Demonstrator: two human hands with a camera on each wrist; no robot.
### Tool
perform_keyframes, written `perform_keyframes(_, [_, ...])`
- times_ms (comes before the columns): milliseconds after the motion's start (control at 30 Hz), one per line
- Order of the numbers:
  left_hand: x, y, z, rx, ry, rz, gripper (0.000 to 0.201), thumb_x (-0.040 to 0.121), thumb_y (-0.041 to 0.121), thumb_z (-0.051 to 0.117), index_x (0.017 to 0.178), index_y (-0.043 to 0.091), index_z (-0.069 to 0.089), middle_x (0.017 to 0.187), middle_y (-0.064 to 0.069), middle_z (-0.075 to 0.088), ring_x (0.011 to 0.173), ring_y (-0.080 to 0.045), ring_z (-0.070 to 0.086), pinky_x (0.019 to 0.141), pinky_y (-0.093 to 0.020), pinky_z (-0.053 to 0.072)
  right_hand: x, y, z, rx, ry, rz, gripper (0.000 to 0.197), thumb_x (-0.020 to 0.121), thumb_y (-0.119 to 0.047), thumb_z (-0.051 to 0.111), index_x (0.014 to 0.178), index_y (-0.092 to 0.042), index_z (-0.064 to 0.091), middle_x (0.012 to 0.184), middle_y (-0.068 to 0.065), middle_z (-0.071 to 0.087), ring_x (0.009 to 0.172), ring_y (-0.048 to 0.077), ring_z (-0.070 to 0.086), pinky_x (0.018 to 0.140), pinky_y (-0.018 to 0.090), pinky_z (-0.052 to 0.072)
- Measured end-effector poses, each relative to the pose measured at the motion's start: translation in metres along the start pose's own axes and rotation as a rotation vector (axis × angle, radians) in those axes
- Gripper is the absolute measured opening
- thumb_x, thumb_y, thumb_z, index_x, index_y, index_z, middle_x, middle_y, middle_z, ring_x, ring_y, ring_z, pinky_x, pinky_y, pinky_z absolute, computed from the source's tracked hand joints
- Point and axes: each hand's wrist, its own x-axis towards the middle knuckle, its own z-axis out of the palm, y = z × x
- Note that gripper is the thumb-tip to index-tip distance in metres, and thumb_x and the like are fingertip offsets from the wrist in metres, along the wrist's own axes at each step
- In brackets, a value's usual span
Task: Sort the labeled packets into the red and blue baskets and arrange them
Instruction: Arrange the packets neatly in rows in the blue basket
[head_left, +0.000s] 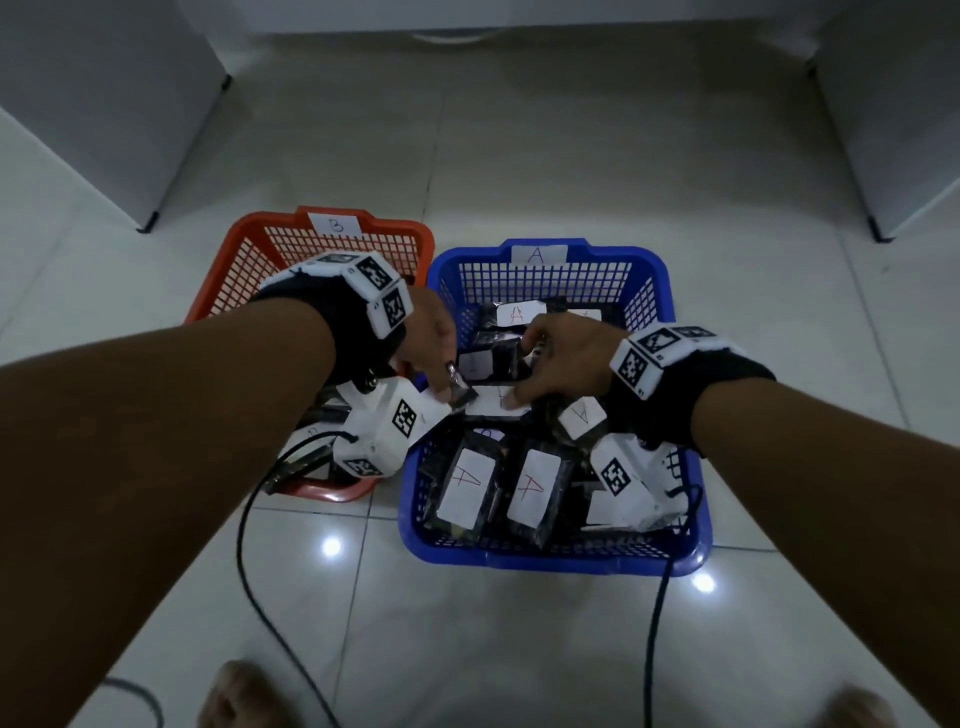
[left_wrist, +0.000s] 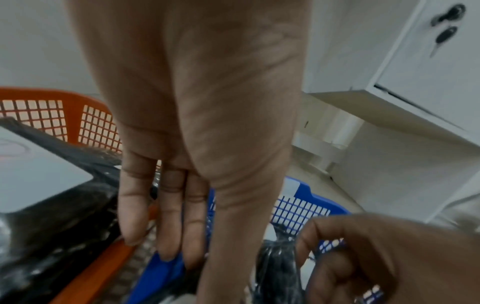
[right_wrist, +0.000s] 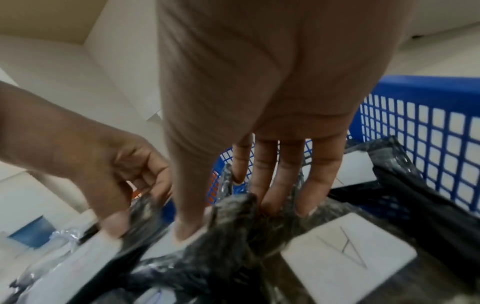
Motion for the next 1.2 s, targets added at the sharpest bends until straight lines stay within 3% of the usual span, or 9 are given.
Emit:
perform_keyframes(133, [0.008,0.010,-0.010,-0.251,0.094,0.020,0.029,0.074,0.028,0.081,0.096,0.016,0.067,0.096,-0.005,0.070,0.085,-0.020,0.066,0.066,-0.029,0.057,-0.002,0.006,-0.006,0.159,0.025,0.050,0.065,0.064,-0.036,0.089,0.120,-0.020,0.061,0.114,0.000,0.065,0.101,0.021,0.064,0.090,0.041,0.055])
perform_keyframes(300, [0.035,0.032,-0.016,-0.317,0.511,0.171,0.020,0.080,0.023,0.075,0.093,0.017,0.061,0.099,-0.005,0.064,0.091,-0.024,0.063,0.066,-0.028,0.049,-0.007,0.024,-0.032,0.278,0.197,0.013,0.006,0.082,-0.025,0.077,0.085,-0.020,0.074,0.085,-0.004,0.071,0.084,0.013,0.065,0.071,0.025,0.051])
perform_keyframes(467, [0.046,0.039,-0.006,-0.146,0.670,0.195,0.037,0.079,0.029,0.070,0.110,0.015,0.055,0.105,-0.007,0.062,0.091,-0.027,0.060,0.072,-0.032,0.048,0.001,0.036,-0.036,0.087,0.506,-0.013,0.015,0.089,-0.022,0.067,0.101,-0.016,0.074,0.100,0.001,0.070,0.093,0.016,0.063,0.076,0.022,0.043])
perform_keyframes(533, [0.032,0.044,-0.001,-0.032,0.547,0.162,0.033,0.079,0.037,0.072,0.099,0.012,0.063,0.099,-0.008,0.066,0.087,-0.024,0.062,0.063,-0.028,0.046,-0.006,0.034,-0.034,0.108,0.466,-0.028,0.009,0.088,-0.019,0.066,0.092,-0.018,0.074,0.089,-0.002,0.069,0.091,0.016,0.064,0.075,0.023,0.046])
perform_keyframes(700, [0.004,0.051,0.018,0.002,-0.240,-0.048,0.053,0.071,0.054,0.077,0.097,0.008,0.069,0.096,-0.008,0.073,0.090,-0.019,0.070,0.058,-0.021,0.056,-0.030,0.026,-0.018,0.027,-0.002,0.001,0.017,0.083,-0.020,0.072,0.099,-0.024,0.076,0.090,-0.012,0.069,0.084,0.007,0.062,0.064,0.015,0.049])
perform_keyframes(833, [0.004,0.051,0.034,0.087,-0.272,0.000,0.053,0.060,0.049,0.087,0.091,0.008,0.074,0.082,-0.005,0.075,0.074,-0.014,0.069,0.052,-0.019,0.053,-0.032,0.025,-0.003,-0.121,-0.041,0.006,0.031,0.078,-0.027,0.076,0.107,-0.035,0.071,0.107,-0.013,0.065,0.103,0.010,0.059,0.090,0.025,0.048])
perform_keyframes(933, [0.009,0.052,0.043,0.162,-0.230,0.033,0.048,0.061,0.038,0.089,0.094,0.006,0.073,0.083,-0.006,0.075,0.075,-0.018,0.068,0.060,-0.022,0.055,-0.036,0.020,-0.002,0.083,-0.077,0.066,0.016,0.077,-0.029,0.078,0.091,-0.023,0.073,0.092,-0.005,0.073,0.095,0.019,0.068,0.076,0.030,0.058])
perform_keyframes(1033, [0.011,0.049,0.033,0.038,-0.201,0.040,0.033,0.064,0.031,0.088,0.087,0.013,0.074,0.078,-0.002,0.073,0.079,-0.020,0.068,0.072,-0.029,0.058,-0.041,0.015,0.000,0.198,-0.238,0.170,0.039,0.066,-0.038,0.088,0.094,-0.016,0.072,0.086,0.003,0.075,0.082,0.019,0.073,0.071,0.034,0.060])
perform_keyframes(1200, [0.024,0.043,0.004,-0.241,0.253,0.159,0.019,0.077,0.027,0.078,0.092,0.024,0.069,0.092,0.006,0.066,0.080,-0.009,0.063,0.056,-0.021,0.049,-0.041,0.013,0.008,0.225,-0.239,0.136,0.026,0.073,-0.022,0.085,0.095,-0.014,0.073,0.076,-0.002,0.074,0.071,0.014,0.069,0.065,0.026,0.059])
